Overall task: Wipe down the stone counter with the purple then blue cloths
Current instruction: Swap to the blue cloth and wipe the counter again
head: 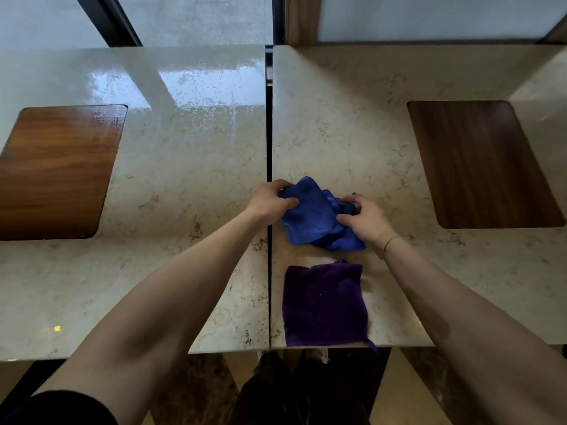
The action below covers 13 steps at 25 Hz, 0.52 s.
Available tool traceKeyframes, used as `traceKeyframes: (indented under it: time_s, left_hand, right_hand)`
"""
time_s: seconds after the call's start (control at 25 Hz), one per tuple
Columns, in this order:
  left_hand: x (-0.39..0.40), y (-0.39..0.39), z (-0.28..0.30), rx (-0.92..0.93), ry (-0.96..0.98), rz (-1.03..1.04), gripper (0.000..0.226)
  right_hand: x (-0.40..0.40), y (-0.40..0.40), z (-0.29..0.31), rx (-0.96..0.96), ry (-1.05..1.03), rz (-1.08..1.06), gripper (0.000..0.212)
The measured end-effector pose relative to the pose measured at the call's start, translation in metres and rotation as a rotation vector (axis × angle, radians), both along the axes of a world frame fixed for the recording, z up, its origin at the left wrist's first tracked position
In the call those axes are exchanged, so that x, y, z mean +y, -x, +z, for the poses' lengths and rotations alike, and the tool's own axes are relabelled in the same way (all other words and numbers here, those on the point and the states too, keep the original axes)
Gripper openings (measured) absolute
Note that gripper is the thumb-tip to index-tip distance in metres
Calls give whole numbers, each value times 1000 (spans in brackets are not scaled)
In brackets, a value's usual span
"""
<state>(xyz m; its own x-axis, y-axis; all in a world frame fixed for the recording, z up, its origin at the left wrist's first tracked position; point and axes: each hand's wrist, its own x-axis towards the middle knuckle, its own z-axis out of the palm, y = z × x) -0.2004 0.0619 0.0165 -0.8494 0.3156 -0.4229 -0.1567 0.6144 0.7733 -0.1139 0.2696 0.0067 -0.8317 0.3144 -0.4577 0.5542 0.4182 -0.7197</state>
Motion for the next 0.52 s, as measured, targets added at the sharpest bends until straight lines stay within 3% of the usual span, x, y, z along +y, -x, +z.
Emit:
traceKeyframes:
  time_s: [0.2,0.52]
  left_hand:
    - [-13,-8,21,34,-131,-31,29]
    - [-38,-12,60,112,-360,90,24]
  right_hand:
    - [-10,1,14,103,101,-87,16]
    - [-38,-11,68,333,179,-160,24]
